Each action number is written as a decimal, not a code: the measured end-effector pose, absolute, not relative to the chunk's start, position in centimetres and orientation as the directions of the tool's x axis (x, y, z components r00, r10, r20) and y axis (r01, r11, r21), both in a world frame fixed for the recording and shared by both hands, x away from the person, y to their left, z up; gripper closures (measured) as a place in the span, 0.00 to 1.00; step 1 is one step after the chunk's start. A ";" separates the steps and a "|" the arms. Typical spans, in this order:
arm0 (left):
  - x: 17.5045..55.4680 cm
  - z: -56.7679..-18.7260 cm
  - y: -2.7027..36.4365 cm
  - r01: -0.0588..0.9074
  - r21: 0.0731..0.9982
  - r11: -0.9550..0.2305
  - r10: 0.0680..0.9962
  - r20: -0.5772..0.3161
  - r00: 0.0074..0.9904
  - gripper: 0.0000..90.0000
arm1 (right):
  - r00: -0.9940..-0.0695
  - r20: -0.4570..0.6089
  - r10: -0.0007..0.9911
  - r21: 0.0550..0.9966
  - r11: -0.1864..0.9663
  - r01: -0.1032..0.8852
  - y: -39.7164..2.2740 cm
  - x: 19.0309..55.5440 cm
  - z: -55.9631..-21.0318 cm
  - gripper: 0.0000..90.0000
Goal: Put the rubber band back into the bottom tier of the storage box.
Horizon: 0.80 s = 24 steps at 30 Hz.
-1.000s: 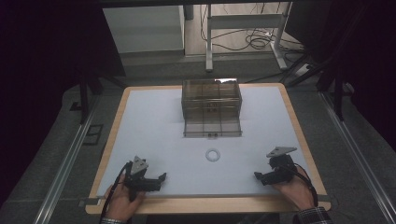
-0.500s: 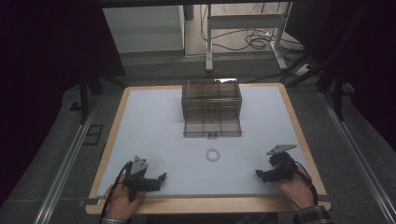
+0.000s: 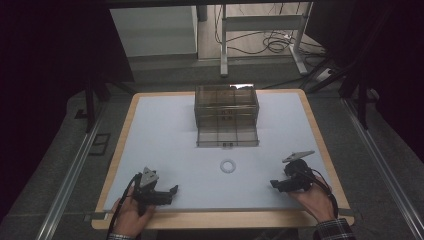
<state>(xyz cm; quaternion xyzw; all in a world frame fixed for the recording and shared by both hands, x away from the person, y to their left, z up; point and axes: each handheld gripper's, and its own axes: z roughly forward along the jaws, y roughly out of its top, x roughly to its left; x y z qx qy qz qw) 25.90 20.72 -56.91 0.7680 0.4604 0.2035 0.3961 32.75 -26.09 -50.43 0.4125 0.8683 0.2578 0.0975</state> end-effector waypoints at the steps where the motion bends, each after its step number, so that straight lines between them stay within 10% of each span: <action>1: 25.9 -56.9 20.7 0.546 0.796 -0.262 0.868 -0.052 0.493 0.00 | -0.645 0.043 0.763 0.528 0.531 0.663 -25.9 32.8 -50.4 0.29; 24: 25.9 -56.9 20.7 0.546 0.796 -0.262 0.868 -0.052 0.493 0.00 | -0.657 0.028 0.753 0.470 0.570 0.674 -23.1 35.5 -49.2 0.30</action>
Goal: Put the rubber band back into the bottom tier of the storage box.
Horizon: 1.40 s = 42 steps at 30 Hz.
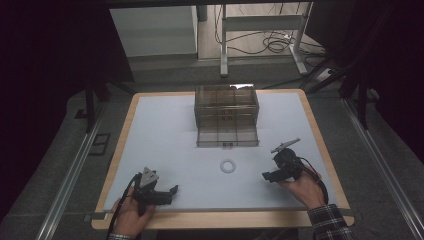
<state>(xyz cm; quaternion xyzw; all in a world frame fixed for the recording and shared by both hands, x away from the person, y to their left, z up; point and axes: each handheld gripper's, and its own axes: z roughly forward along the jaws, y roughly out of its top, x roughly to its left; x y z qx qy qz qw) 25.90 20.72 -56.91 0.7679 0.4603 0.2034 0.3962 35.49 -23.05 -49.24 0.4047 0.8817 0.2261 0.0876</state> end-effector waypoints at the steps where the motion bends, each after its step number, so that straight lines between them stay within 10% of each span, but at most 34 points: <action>1: 25.9 -56.9 20.7 0.546 0.796 -0.262 0.868 -0.053 0.493 0.00 | -0.657 0.028 0.753 0.470 0.570 0.674 -23.1 35.5 -49.2 0.30; 42: 25.9 -56.9 20.7 0.545 0.796 -0.262 0.868 -0.053 0.494 0.00 | -0.710 0.056 0.702 0.369 0.647 0.668 -17.8 39.9 -48.3 0.63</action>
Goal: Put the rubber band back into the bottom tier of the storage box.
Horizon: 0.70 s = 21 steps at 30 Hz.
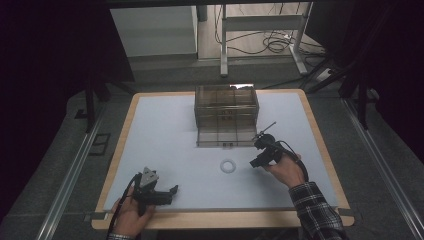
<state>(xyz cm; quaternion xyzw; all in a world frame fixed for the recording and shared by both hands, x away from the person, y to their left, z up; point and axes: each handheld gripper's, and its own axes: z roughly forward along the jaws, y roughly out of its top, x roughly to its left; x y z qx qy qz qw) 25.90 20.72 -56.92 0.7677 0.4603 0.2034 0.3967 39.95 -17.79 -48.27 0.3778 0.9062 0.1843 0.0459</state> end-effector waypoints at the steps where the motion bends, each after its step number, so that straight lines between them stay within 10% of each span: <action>1: 25.9 -56.9 20.7 0.545 0.796 -0.261 0.868 -0.053 0.493 0.00 | -0.710 0.056 0.702 0.369 0.647 0.668 -17.8 39.9 -48.3 0.63; 21: 25.9 -56.9 20.7 0.545 0.797 -0.261 0.868 -0.053 0.493 0.00 | -0.748 0.088 0.658 0.364 0.678 0.639 -14.2 40.9 -48.7 0.81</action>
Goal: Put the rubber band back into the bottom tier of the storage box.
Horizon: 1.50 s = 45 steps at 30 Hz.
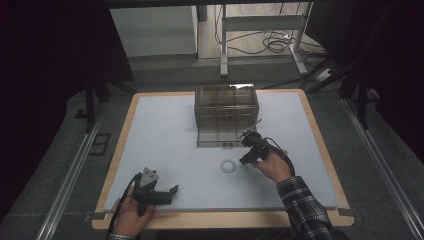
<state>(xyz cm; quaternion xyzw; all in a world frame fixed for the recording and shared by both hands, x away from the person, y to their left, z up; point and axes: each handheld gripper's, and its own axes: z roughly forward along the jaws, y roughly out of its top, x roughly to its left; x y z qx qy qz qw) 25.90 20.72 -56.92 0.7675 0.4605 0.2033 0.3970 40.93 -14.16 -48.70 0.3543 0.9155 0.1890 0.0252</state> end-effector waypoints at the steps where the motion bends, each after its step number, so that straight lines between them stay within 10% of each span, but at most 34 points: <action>1: 25.9 -56.9 20.7 0.545 0.797 -0.261 0.868 -0.053 0.493 0.00 | -0.751 0.089 0.655 0.365 0.680 0.636 -14.0 41.0 -48.7 0.81; 45: 25.9 -56.9 20.7 0.546 0.796 -0.261 0.868 -0.053 0.493 0.00 | -0.780 0.063 0.623 0.324 0.726 0.606 -10.9 41.2 -49.2 0.91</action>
